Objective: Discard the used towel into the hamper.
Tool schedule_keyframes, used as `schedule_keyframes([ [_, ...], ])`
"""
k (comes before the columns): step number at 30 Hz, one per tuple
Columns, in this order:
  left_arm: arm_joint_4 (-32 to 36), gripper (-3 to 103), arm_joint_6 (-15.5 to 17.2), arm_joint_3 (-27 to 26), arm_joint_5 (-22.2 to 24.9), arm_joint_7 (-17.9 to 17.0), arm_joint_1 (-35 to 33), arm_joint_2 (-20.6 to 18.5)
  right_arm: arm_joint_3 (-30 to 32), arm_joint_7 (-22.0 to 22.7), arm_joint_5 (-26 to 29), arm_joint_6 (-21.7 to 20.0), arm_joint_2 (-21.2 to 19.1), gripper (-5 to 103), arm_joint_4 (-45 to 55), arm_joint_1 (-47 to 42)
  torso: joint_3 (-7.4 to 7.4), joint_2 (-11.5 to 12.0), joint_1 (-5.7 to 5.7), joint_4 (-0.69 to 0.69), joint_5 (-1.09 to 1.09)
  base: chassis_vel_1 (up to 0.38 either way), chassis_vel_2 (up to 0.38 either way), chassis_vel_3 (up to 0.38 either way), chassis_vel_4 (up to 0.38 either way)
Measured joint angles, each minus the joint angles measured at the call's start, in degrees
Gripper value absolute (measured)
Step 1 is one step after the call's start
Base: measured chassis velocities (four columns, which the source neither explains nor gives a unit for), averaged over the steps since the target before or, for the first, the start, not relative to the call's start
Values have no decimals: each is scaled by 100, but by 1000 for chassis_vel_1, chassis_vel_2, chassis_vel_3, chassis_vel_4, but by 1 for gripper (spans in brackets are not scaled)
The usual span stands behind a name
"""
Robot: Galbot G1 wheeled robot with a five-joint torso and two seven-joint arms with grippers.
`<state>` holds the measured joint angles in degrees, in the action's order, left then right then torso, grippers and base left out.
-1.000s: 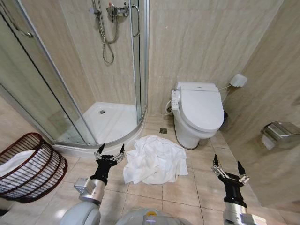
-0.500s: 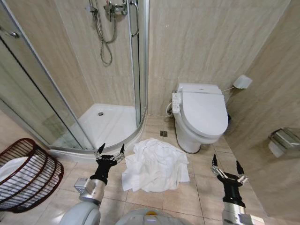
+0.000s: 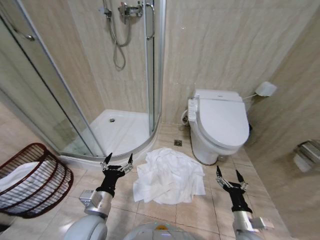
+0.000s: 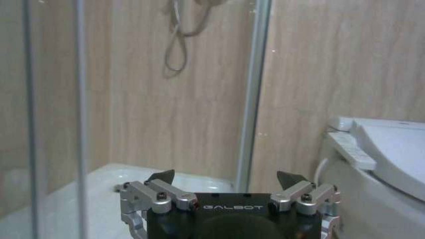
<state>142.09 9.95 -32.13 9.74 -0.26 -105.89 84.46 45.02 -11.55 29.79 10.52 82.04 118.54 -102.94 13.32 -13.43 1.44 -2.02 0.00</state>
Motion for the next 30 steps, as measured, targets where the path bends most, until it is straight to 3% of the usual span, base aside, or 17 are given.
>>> schedule_keyframes([
  [4,0,100,0,0,0,0,0,0,-51,-77,59,-387,-219,100,-156,197,0,-2,0,-1,0,74,75,83,88],
  [19,0,100,0,0,0,0,0,0,-494,-29,-236,-772,-687,100,-1272,1003,3,-4,2,-1,-1,113,112,112,109],
  [25,0,100,0,0,0,0,0,0,-870,70,-659,-858,-785,100,-2414,1691,3,-5,2,1,1,55,21,40,40],
  [30,0,100,0,1,0,0,0,0,-1151,17,-648,-909,-917,100,-3227,2158,3,-6,2,1,0,0,0,0,0],
])
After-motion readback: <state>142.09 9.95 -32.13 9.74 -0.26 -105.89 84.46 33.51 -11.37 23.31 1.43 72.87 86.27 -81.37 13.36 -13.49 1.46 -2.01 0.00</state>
